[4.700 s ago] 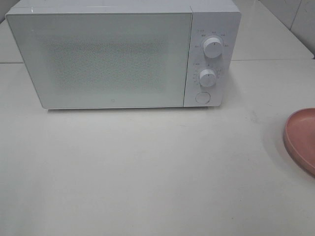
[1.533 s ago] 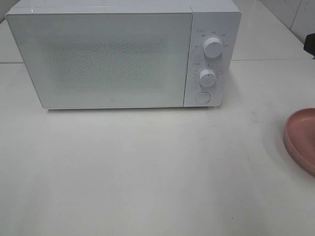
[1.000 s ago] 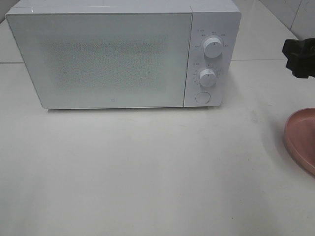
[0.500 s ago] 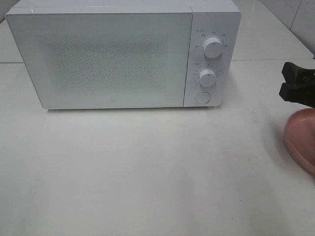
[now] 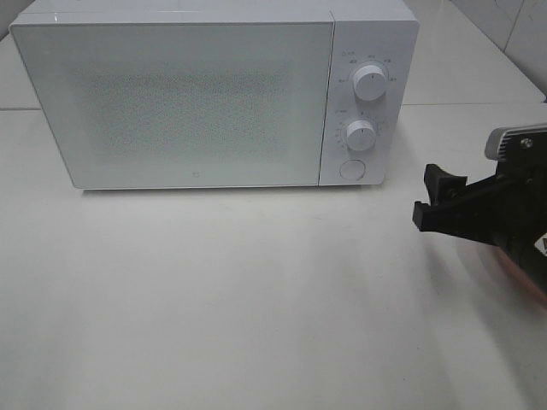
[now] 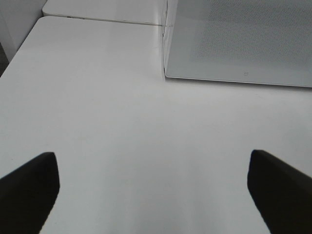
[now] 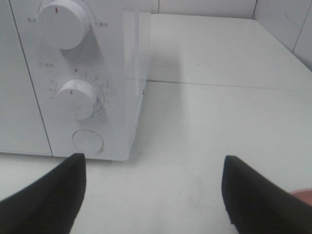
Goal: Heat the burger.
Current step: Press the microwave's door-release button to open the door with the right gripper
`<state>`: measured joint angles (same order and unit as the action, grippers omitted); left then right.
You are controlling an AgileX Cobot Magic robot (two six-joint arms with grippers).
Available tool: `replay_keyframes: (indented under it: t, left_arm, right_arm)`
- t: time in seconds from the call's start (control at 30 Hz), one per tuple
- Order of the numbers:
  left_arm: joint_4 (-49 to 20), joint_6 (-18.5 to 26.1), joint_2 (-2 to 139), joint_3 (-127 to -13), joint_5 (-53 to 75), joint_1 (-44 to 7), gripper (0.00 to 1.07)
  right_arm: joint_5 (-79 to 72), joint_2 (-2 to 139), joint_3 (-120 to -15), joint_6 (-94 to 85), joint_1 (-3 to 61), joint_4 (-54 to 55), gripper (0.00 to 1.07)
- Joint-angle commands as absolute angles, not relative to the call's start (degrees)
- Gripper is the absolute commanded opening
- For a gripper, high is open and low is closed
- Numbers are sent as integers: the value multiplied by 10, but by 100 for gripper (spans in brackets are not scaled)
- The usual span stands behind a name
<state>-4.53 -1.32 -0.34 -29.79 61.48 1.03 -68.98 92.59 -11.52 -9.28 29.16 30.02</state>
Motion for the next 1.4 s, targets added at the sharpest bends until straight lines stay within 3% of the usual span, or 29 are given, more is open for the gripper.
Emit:
replay_keyframes:
  t: [0.03,0.43,0.83,1.1,1.17,1.23,1.27,1.37,1.4]
  left_arm:
    - [-49,-13,-13,-297,614,7,98]
    - [-49,-13,-13,-297,614,7,98]
    - [-49,-13,-13,-297,614,7,98]
    - [-49,-13,-13,-297,614,7,98]
    - [-49,-13,-13,-297,614,7,98]
    - [-49,-13,-13,-297,614,7,98]
    - [-49,-13,-13,-297,614,7,98]
    - [-49,-13,-13,-297,614,7,98]
    - [-49,-13,-13,-297,614,7,98]
  right_arm:
    - [-778,939,-116,-113,339,364,75]
    - [-770,949,-161,-144,446,462,75]
    - [-730,949,-171,-124,449,473,71]
    - [-721,949,-171,11,449,473,57]
    - [-721,949,-171,138,449,473,44]
    - [-720,949,-171,174,449,473,42]
    - [-717,949,-171,241,449,473,34]
    - [-717,949,-171,270,449,473,31]
    - [-717,949,-171,344,449,470,24]
